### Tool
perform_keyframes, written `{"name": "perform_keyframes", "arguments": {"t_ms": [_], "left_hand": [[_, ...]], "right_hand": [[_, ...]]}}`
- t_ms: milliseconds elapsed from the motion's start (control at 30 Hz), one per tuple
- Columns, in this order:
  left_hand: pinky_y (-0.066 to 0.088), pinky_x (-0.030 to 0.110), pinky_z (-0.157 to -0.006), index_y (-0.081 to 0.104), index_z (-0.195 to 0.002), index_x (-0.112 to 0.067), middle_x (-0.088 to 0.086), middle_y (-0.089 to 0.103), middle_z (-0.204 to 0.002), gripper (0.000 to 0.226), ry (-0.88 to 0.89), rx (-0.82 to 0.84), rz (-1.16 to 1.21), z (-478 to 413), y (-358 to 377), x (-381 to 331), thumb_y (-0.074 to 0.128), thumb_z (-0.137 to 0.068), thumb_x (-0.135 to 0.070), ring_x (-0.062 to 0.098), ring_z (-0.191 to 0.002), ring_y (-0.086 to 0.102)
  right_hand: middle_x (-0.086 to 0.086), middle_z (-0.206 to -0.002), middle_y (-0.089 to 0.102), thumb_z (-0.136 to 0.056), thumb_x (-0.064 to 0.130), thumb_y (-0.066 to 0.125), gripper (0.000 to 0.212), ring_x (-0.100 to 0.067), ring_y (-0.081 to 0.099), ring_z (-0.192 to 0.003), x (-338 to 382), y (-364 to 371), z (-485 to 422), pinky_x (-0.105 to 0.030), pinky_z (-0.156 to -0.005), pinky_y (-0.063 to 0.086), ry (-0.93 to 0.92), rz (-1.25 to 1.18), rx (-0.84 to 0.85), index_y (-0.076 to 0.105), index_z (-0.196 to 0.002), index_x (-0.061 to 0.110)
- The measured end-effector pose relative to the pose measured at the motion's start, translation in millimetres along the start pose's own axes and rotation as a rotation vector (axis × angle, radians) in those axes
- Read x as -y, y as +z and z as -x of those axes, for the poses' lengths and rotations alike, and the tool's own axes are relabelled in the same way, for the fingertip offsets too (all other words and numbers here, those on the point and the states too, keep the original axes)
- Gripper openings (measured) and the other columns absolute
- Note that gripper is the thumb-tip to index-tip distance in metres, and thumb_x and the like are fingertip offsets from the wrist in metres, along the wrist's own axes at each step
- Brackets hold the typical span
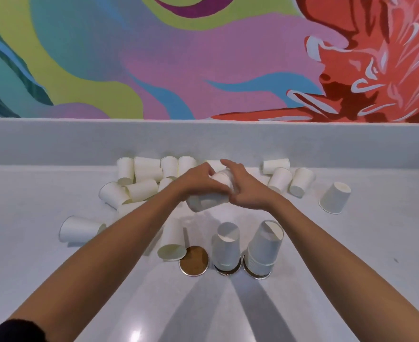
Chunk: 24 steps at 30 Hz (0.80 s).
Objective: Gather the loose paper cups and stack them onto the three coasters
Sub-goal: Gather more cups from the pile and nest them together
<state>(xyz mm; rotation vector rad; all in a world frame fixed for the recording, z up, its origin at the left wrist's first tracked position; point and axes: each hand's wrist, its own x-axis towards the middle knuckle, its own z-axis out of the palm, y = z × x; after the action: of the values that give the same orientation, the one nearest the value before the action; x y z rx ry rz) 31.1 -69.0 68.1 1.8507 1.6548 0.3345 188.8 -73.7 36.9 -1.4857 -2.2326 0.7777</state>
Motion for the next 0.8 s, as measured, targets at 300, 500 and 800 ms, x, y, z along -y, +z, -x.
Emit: {"name": "perform_keyframes", "arguments": {"t_ms": [300,500,800], "left_hand": [[0.059,0.033,-0.069,0.062,-0.113,-0.018,0.009,0.066,-0.109,0.045,-0.126,0.059,0.774,25,-24,16,0.065,-0.083,-0.051,0.026,-0.095,0.067],[0.052,0.04,-0.079,0.053,-0.126,-0.017,0.012,0.062,-0.121,0.068,-0.203,0.067,0.99,33,-20,39,0.057,-0.079,-0.066,0.028,-0.102,0.062],[0.035,0.066,-0.1,0.028,-0.149,-0.026,0.012,0.042,-0.146,0.088,-0.311,0.141,1.227,38,16,62,0.034,-0.08,-0.08,0.042,-0.129,0.043]], "right_hand": [[0.002,-0.128,0.045,-0.073,0.034,0.081,0.071,-0.019,0.052,-0.11,14,22,-8,-0.023,-0.085,0.051,-0.042,-0.097,-0.11,0.04,-0.13,0.028],[0.004,-0.12,0.05,-0.08,0.042,0.073,0.065,-0.016,0.053,-0.106,28,23,-7,-0.019,-0.076,0.048,0.055,-0.326,-0.004,0.037,-0.131,0.026],[0.005,-0.117,0.052,-0.076,0.049,0.074,0.069,-0.017,0.054,-0.104,26,48,-8,-0.031,-0.083,0.05,0.112,-0.259,-0.044,0.04,-0.131,0.024]]}}
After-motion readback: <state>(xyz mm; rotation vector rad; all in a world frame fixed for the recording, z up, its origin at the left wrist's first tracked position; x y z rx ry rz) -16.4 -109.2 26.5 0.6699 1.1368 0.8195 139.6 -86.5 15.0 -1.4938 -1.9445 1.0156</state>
